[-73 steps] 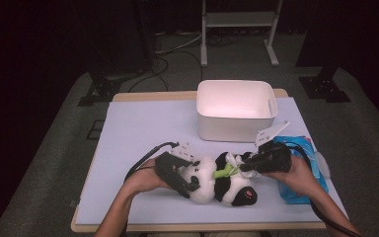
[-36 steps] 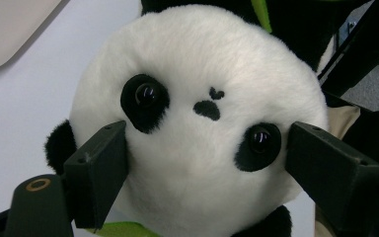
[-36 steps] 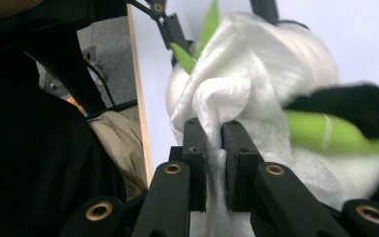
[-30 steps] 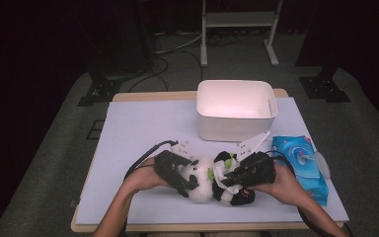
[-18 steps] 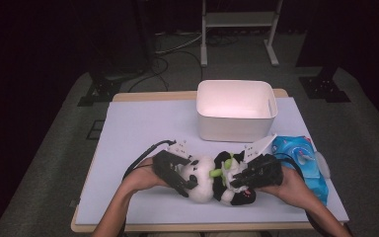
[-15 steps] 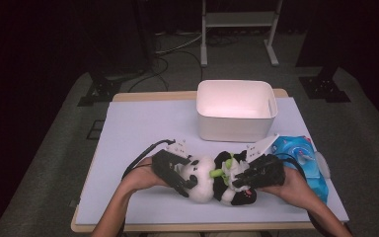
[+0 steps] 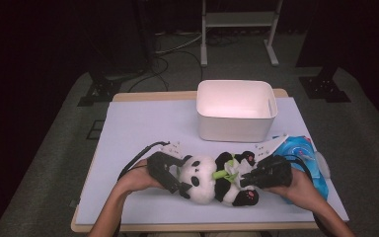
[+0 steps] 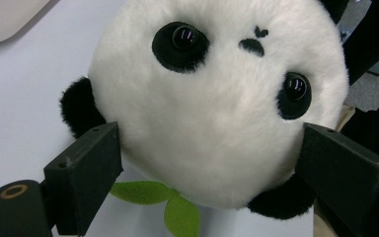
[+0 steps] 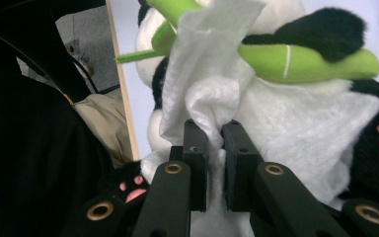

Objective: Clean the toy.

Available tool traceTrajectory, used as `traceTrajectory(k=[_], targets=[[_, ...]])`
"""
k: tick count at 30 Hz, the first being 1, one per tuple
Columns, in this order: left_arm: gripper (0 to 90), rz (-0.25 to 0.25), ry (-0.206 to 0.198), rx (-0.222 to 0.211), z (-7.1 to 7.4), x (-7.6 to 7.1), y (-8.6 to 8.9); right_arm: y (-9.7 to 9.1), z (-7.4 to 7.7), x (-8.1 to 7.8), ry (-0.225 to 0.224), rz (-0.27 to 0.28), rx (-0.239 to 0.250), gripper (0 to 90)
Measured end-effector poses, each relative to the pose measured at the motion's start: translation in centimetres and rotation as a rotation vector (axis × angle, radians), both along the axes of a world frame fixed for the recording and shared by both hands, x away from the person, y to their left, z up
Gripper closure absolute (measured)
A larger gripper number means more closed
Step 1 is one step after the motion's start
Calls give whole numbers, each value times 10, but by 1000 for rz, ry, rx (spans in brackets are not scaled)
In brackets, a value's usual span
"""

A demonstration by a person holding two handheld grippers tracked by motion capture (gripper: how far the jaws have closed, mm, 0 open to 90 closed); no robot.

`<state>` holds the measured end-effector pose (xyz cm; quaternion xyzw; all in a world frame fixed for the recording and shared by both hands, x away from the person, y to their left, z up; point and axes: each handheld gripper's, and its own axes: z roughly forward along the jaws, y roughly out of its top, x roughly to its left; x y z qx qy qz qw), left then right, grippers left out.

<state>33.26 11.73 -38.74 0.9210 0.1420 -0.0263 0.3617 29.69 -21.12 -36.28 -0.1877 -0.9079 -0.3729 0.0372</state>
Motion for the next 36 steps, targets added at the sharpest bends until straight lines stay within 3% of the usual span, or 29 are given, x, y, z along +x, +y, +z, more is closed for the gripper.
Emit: traceTrajectory(k=[11, 15, 20, 36], targets=[[147, -11, -3, -43, -1, 0, -4, -13, -3, 5, 23, -24, 37, 814], [147, -9, -13, -39, 3, -2, -7, -20, 0, 7, 8, -48, 26, 814], [147, -10, -20, -33, 4, -3, -9, -24, 6, 12, 1, -63, 53, 811], [147, -16, -35, -16, 4, -7, -20, 13, 22, 30, -16, -16, 17, 810]])
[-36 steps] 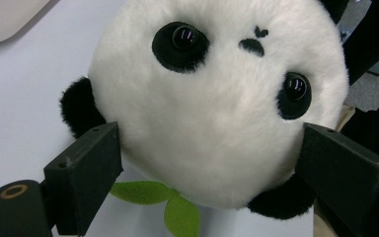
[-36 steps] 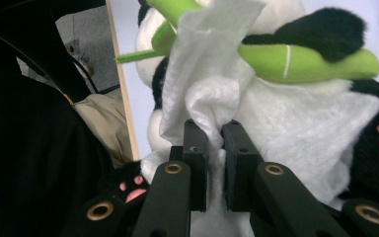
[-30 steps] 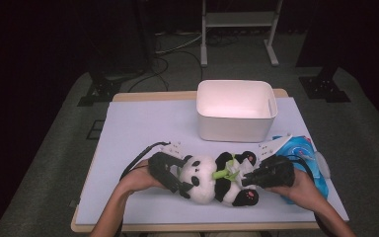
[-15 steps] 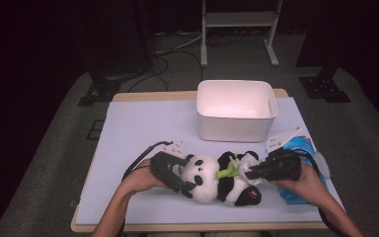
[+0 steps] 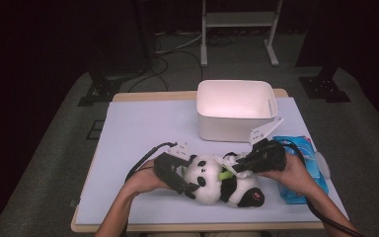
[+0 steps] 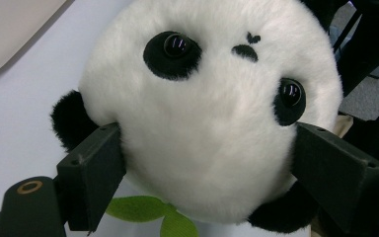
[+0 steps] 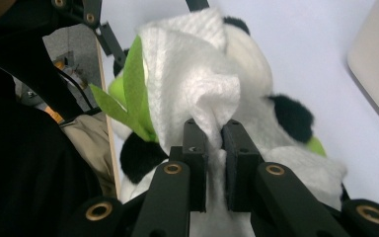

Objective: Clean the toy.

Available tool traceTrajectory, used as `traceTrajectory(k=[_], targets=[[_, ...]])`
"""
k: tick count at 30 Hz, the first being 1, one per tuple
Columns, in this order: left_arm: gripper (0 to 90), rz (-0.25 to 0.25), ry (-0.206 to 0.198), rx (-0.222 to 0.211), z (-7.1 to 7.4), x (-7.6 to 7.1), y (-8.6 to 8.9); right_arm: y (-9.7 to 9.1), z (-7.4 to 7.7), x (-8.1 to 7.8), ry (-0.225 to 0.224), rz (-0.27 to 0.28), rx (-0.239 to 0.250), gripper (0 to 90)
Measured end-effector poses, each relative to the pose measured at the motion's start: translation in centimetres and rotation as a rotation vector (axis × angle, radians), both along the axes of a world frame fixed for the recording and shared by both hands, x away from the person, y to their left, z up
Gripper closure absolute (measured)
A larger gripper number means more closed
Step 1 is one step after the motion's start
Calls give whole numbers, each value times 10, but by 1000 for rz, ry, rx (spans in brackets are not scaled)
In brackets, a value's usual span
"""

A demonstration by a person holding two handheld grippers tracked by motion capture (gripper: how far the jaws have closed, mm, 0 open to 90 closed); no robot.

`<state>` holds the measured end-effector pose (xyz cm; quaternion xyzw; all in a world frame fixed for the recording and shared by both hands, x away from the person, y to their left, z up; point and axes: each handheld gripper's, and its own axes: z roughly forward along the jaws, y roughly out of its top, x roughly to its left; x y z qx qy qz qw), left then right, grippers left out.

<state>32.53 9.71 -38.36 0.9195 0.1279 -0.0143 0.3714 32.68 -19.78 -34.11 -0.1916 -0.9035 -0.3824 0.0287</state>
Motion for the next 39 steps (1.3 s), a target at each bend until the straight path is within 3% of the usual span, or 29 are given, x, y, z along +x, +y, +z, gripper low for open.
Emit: traceTrajectory(k=[29, 39], targets=[[145, -25, -9, 33, -2, -1, -16, 49, 8, 6, -20, 99, -38, 816], [144, -19, -1, 17, -6, -1, -12, 40, -2, 3, -8, 81, -80, 817]])
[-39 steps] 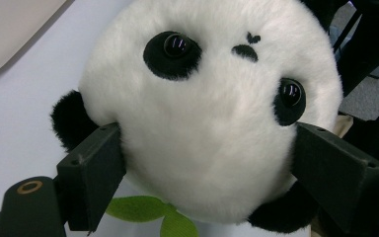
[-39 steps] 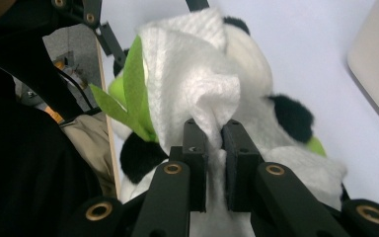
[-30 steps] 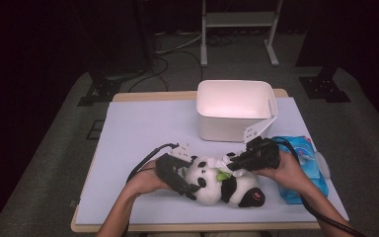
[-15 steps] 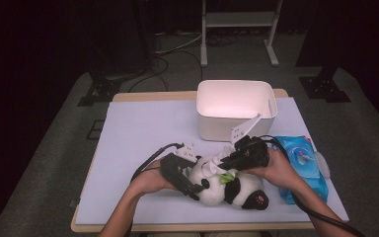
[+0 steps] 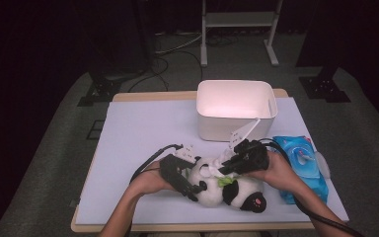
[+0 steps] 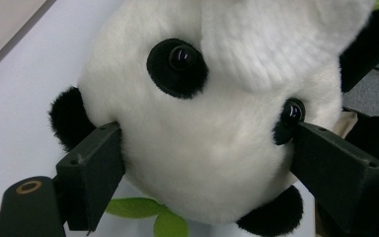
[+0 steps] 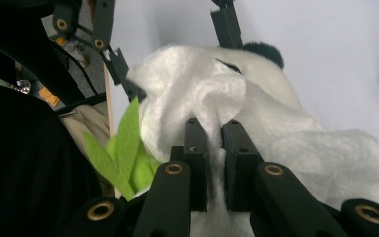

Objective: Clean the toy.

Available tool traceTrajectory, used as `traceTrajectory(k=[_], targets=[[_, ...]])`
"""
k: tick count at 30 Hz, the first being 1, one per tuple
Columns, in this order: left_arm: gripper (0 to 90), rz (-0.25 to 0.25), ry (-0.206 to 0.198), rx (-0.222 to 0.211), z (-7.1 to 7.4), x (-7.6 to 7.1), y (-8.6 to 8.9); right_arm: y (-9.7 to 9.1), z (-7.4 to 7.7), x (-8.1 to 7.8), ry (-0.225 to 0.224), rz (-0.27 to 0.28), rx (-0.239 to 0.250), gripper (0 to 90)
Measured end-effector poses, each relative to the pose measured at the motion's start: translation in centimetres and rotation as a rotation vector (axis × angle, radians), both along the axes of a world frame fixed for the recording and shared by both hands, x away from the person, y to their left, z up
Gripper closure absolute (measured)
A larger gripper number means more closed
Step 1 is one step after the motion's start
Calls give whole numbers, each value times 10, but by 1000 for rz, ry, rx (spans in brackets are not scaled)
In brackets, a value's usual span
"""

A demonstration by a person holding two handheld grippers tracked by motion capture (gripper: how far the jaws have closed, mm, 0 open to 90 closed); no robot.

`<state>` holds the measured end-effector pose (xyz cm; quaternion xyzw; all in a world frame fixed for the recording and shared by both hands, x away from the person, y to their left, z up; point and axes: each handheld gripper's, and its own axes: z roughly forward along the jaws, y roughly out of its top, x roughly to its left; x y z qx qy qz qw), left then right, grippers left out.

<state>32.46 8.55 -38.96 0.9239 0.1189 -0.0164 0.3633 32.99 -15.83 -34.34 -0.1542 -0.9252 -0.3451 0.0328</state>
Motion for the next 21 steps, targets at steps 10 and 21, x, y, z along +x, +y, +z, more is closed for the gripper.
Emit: traceTrajectory(k=[10, 21], targets=[[150, 10, 6, -36, -2, -4, 3, -17, -2, -4, -2, -34, 11, 819], [151, 36, 15, -101, -9, -5, 12, -6, 0, -2, 2, -36, 3, 817]])
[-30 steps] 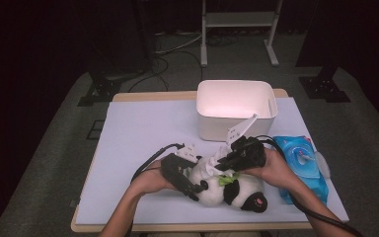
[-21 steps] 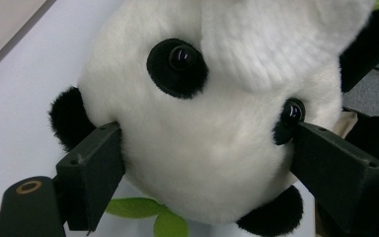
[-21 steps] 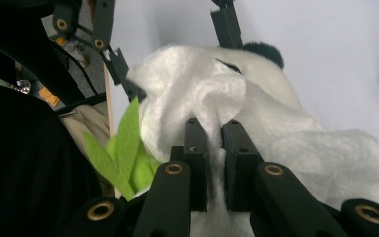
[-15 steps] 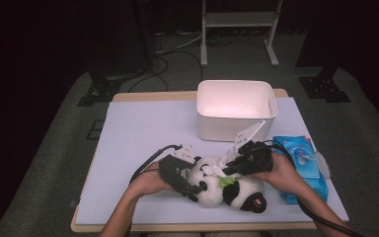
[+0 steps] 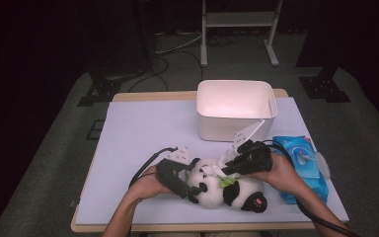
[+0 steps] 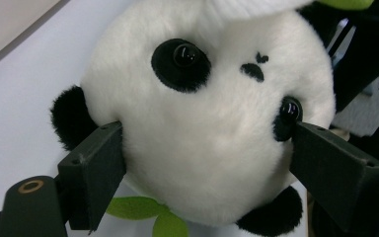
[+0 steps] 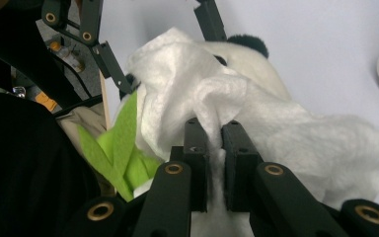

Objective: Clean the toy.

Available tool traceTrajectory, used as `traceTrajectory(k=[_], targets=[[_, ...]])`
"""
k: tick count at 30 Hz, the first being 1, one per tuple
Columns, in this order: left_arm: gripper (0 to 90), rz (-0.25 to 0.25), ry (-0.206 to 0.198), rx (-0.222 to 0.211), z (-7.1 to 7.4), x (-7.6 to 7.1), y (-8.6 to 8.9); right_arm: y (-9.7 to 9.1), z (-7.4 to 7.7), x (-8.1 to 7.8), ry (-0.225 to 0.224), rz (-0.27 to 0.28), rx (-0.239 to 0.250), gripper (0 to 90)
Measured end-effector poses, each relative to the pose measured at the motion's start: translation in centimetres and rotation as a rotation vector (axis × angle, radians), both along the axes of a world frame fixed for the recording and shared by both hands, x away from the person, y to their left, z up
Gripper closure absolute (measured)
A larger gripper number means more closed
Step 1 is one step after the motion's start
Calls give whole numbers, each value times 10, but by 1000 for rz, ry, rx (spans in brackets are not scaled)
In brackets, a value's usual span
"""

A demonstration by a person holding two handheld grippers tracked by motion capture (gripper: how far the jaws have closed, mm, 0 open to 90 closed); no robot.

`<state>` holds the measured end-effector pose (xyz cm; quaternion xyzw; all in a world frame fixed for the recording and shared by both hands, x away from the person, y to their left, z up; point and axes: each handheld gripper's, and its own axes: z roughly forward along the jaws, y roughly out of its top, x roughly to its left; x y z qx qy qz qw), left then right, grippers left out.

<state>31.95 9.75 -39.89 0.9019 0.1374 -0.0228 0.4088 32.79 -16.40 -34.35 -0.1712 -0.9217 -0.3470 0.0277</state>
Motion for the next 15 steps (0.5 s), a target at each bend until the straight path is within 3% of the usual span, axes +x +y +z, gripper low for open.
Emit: traceTrajectory(k=[15], targets=[[160, 1, -3, 2, 0, 0, 1, 29, 9, 17, 3, 41, -16, 817]])
